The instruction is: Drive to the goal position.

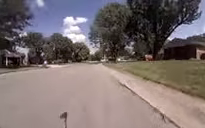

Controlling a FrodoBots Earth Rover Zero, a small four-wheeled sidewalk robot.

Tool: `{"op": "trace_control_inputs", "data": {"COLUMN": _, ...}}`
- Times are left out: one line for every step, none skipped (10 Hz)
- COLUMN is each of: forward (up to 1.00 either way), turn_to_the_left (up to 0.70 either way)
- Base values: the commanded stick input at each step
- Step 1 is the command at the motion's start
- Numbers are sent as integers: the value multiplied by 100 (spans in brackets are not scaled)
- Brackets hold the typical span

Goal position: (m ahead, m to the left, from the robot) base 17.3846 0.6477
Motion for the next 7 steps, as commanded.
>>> {"op": "trace_control_inputs", "data": {"forward": 100, "turn_to_the_left": 2}}
{"op": "trace_control_inputs", "data": {"forward": 100, "turn_to_the_left": 1}}
{"op": "trace_control_inputs", "data": {"forward": 100, "turn_to_the_left": 0}}
{"op": "trace_control_inputs", "data": {"forward": 100, "turn_to_the_left": 0}}
{"op": "trace_control_inputs", "data": {"forward": 100, "turn_to_the_left": 0}}
{"op": "trace_control_inputs", "data": {"forward": 100, "turn_to_the_left": 0}}
{"op": "trace_control_inputs", "data": {"forward": 100, "turn_to_the_left": 0}}
